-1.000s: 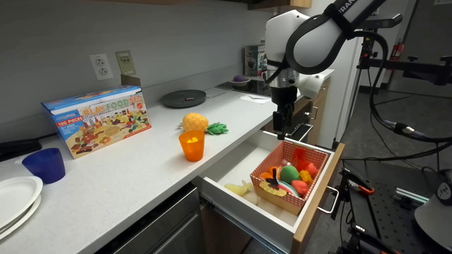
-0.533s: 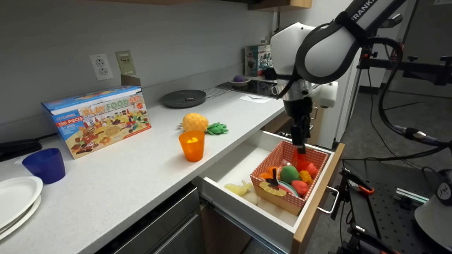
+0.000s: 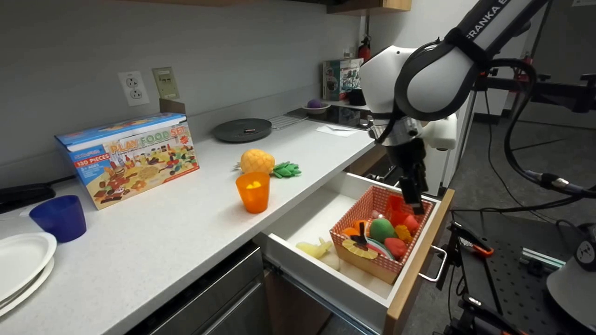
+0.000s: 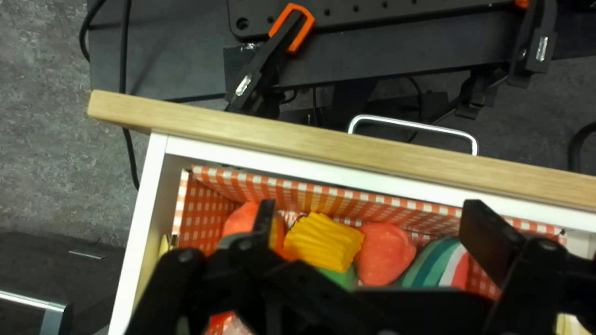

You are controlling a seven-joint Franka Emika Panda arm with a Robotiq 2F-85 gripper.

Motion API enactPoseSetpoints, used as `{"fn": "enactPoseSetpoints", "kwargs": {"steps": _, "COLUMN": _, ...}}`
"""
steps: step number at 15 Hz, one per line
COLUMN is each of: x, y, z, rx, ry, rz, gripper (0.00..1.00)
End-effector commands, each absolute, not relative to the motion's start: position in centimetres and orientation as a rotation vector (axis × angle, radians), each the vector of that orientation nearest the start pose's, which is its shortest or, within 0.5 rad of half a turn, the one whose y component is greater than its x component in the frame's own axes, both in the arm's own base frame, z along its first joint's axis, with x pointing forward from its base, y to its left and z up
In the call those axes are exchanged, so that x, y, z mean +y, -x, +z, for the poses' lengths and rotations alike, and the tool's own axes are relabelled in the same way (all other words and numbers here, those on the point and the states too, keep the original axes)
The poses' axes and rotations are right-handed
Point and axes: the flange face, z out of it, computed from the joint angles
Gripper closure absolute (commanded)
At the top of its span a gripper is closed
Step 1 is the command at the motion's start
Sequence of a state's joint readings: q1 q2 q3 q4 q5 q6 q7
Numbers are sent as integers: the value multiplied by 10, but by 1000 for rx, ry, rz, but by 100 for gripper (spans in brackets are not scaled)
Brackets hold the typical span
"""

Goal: Take the pineapple plush toy out of the drawer then close the drawer

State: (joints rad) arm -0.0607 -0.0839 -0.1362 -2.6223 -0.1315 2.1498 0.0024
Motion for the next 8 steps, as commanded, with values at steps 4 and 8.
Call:
{"fn": "enactPoseSetpoints", "kwargs": {"steps": 4, "x": -84, "y": -360, "z": 241, "rx": 140, "ry": 3013, "rz": 782, "gripper": 0}}
{"fn": "enactPoseSetpoints", "kwargs": {"steps": 8, "x": -87, "y": -355, "z": 222, "rx": 131, "ry": 2931, "rz": 829, "gripper": 0}}
